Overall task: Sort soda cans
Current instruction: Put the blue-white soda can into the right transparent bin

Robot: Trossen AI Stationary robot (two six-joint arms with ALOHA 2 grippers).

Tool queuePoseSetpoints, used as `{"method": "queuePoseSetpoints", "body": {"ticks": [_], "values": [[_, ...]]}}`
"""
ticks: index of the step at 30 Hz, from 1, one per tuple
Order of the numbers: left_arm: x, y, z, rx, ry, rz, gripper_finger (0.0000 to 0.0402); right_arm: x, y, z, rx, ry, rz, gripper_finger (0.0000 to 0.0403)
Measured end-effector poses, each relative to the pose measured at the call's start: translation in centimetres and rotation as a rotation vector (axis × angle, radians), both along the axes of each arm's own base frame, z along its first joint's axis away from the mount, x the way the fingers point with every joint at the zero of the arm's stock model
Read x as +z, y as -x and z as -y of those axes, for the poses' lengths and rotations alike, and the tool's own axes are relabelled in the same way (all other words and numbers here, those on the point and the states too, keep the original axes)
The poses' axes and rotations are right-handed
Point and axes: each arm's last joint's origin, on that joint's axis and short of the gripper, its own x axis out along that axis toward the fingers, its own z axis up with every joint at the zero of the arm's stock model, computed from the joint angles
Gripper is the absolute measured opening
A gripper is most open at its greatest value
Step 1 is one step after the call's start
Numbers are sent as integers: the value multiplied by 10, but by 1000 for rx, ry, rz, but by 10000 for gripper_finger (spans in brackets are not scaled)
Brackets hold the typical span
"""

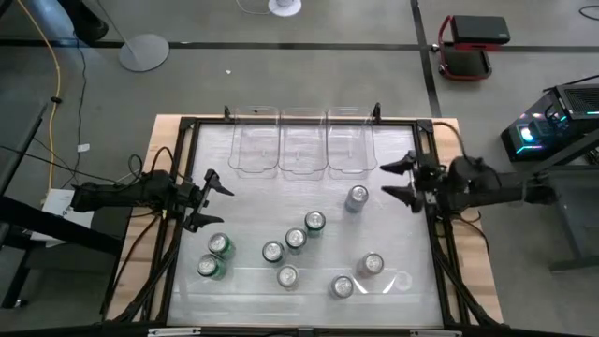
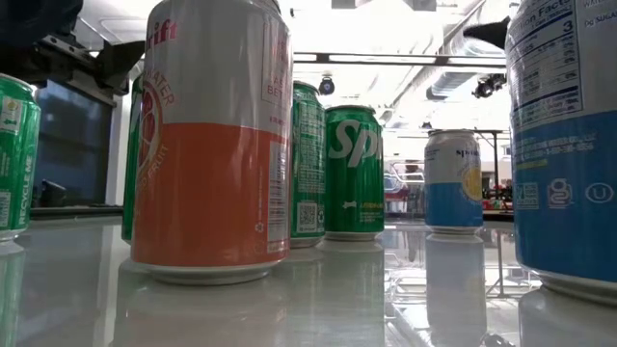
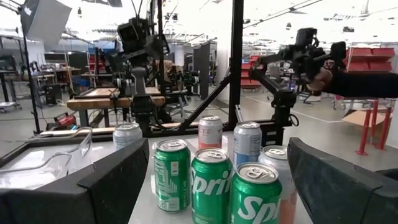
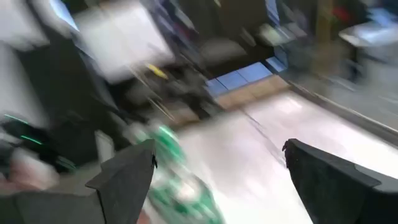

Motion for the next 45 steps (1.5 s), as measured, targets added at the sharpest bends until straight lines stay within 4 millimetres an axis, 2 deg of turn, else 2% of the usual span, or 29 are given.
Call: {"method": "queuePoseSetpoints", "body": {"ticks": [4,6,10,12,21,29,35,41,45], "values": [[0,0,0,0,0,0,360,28,0,5,-168,15,-193,346],[0,0,0,0,0,0,360,37,-4,6,-225,-14,-208,346],[0,0,0,0,2,-1,360,44,-18,6,-270,-188,-166,346],[-1,0,0,0,1,-10,360,43,-27,5,-276,-226,-158,346],[-2,0,-1,23,-23,-17,360,24,-63,5,-337,-178,-278,346],[-2,-1,-1,53,-10,-20,360,5,-93,3,-271,-6,-412,346],[-2,-1,-1,44,61,-37,360,1,-92,-4,-277,-97,-471,346],[-2,-1,-1,29,173,-63,360,17,-78,-5,-363,-236,-579,346],[-2,-1,-1,24,211,-72,360,31,-80,-7,-354,-274,-618,346]]}}
